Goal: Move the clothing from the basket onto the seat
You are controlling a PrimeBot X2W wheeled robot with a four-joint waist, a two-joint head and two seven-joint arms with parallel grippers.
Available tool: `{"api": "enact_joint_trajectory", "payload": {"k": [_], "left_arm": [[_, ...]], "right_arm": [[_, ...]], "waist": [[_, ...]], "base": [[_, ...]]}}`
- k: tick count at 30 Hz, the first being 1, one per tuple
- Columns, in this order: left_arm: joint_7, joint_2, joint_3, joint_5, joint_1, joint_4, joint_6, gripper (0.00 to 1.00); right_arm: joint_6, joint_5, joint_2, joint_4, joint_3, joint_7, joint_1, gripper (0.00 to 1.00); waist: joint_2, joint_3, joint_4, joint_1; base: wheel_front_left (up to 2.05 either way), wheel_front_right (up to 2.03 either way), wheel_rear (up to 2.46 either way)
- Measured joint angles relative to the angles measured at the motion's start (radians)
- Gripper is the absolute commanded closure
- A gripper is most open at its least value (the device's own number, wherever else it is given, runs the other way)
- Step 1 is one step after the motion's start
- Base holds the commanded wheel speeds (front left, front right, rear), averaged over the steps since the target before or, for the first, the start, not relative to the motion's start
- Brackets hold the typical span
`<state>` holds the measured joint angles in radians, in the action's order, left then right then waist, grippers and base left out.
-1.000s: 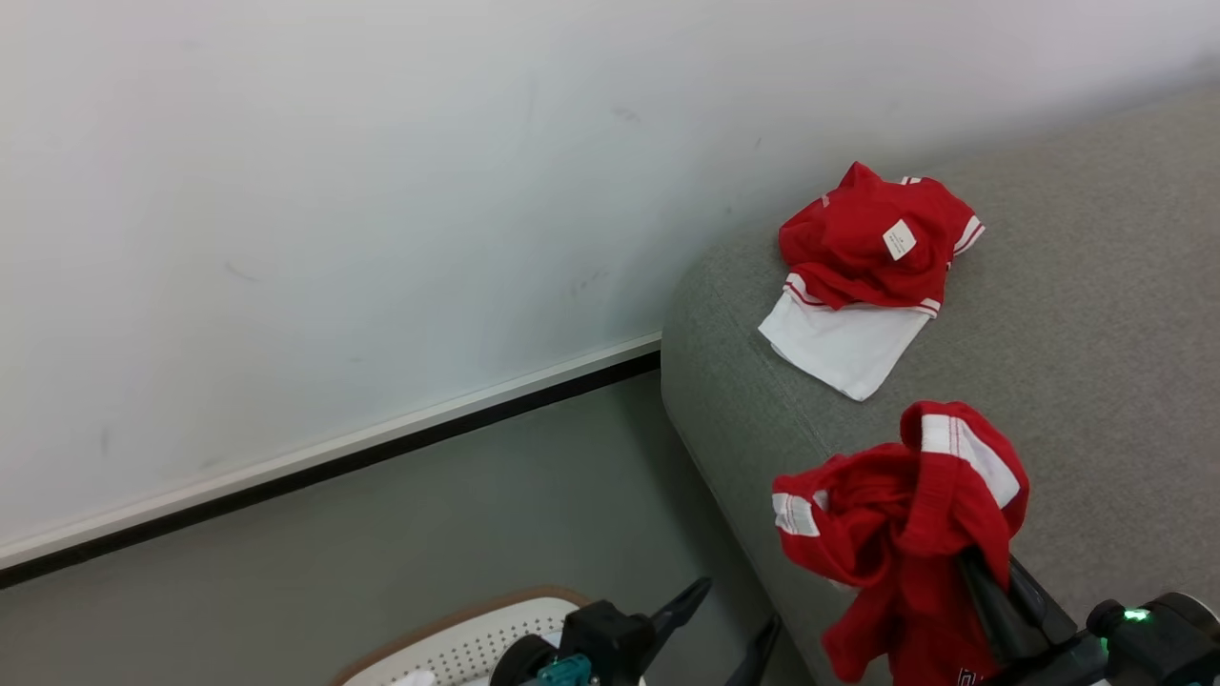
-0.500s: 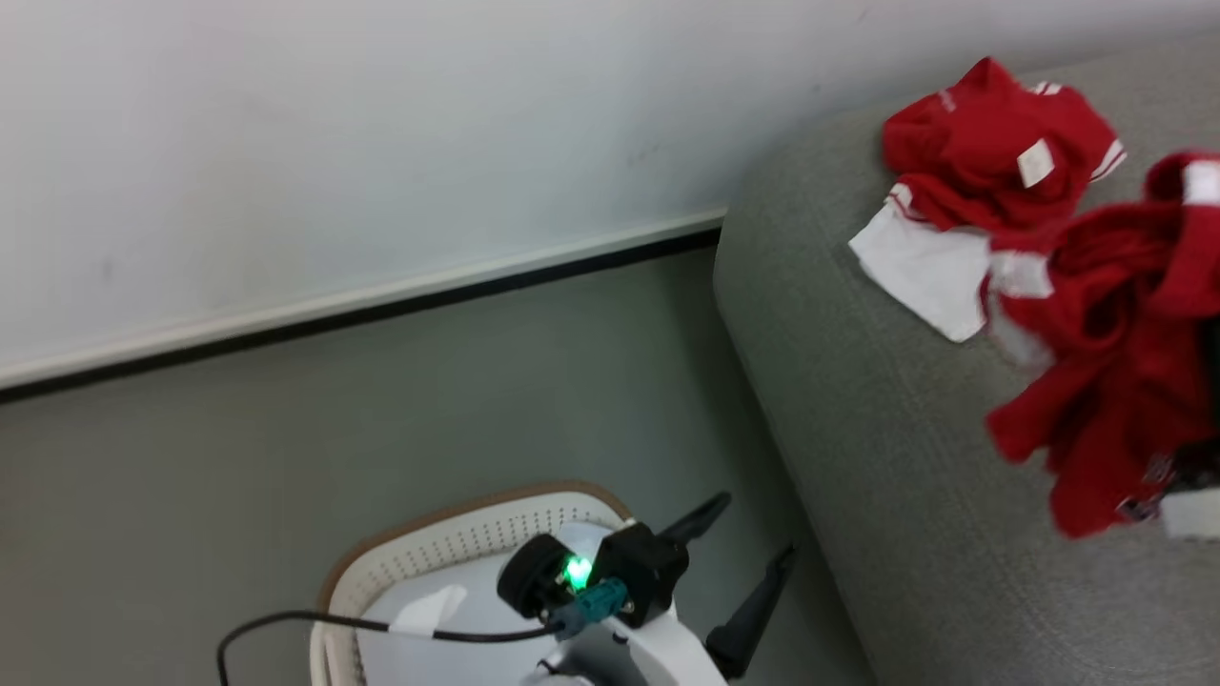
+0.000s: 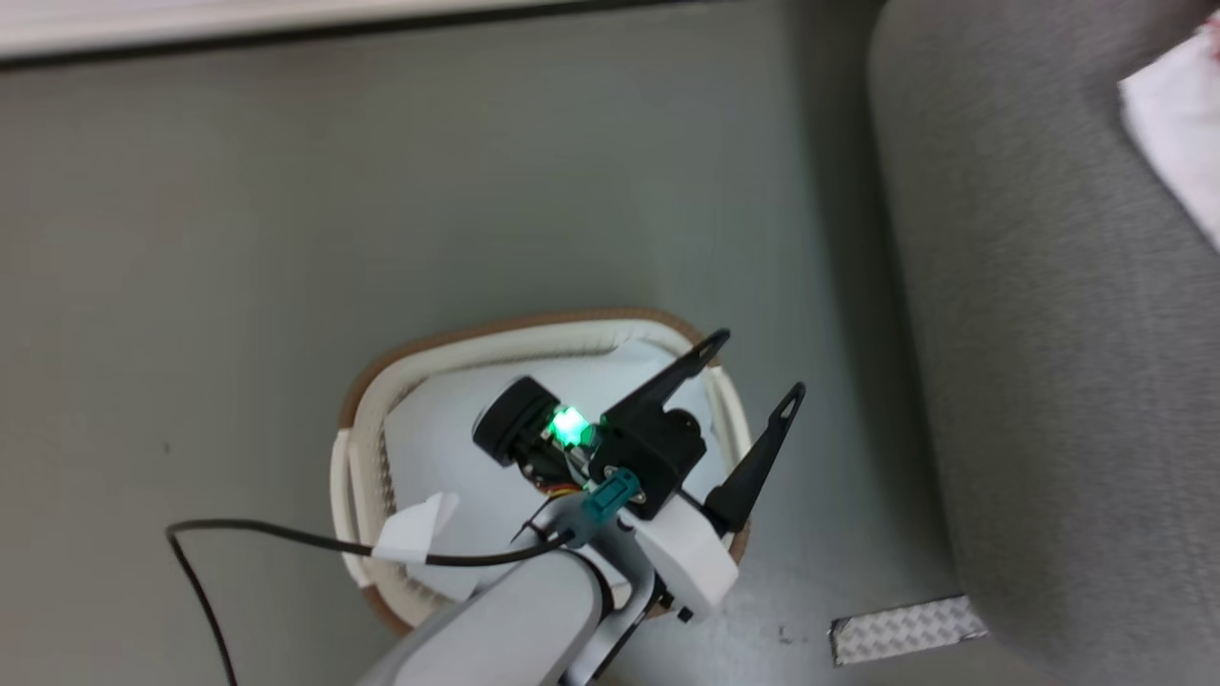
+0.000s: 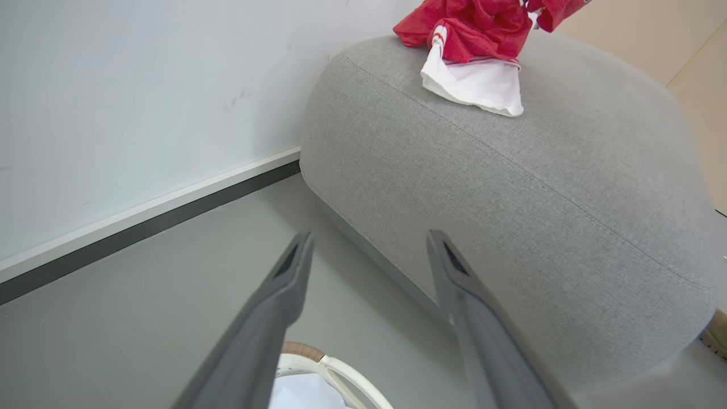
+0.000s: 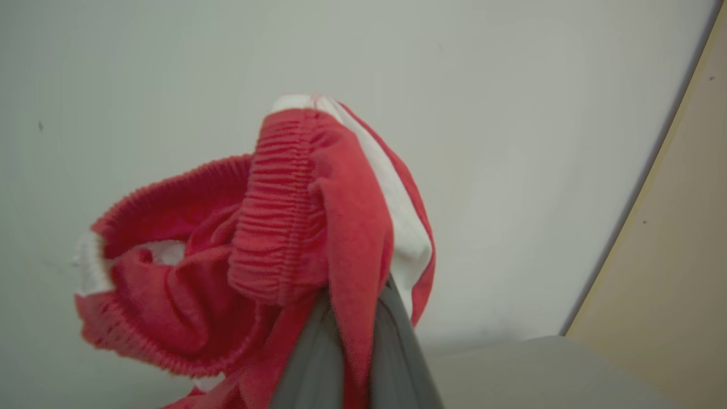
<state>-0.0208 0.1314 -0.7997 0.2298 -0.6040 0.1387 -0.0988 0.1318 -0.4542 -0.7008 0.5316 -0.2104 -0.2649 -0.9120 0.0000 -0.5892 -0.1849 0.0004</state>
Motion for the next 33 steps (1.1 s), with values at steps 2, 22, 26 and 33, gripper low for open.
{"api": "enact_joint_trajectory", "payload": {"k": [2, 22, 26, 33], "left_arm": [[-0.006, -0.002, 0.0, -0.015, -0.021, -0.014, -0.004, 0.0], [-0.092, -0.017, -0.009, 0.015, -0.019, 0.001, -0.007, 0.0], [-0.123, -0.022, 0.0, 0.048, 0.017, 0.029, -0.008, 0.0], [-0.172, -0.02, 0.023, 0.12, 0.125, 0.083, -0.016, 0.0]], "right_arm": [[0.0, 0.036, -0.011, 0.106, -0.026, 0.0, -0.052, 1.0], [0.0, 0.374, 0.273, 0.134, -0.206, 0.0, 0.125, 0.0], [0.0, 0.36, 0.325, 0.032, -0.148, 0.0, 0.269, 0.0], [0.0, 0.361, 0.383, -0.139, -0.056, 0.0, 0.503, 0.0]], "waist": [[0.0, -0.041, 0.019, -0.0001], [-0.0001, -0.008, 0.07, -0.0004], [-0.0001, 0.066, 0.058, -0.0005], [0.0, 0.221, 0.043, -0.0007]], "base": [[0.0, 0.0, 0.0], [0.0, 0.0, 0.0], [0.0, 0.0, 0.0], [0.0, 0.0, 0.0]]}}
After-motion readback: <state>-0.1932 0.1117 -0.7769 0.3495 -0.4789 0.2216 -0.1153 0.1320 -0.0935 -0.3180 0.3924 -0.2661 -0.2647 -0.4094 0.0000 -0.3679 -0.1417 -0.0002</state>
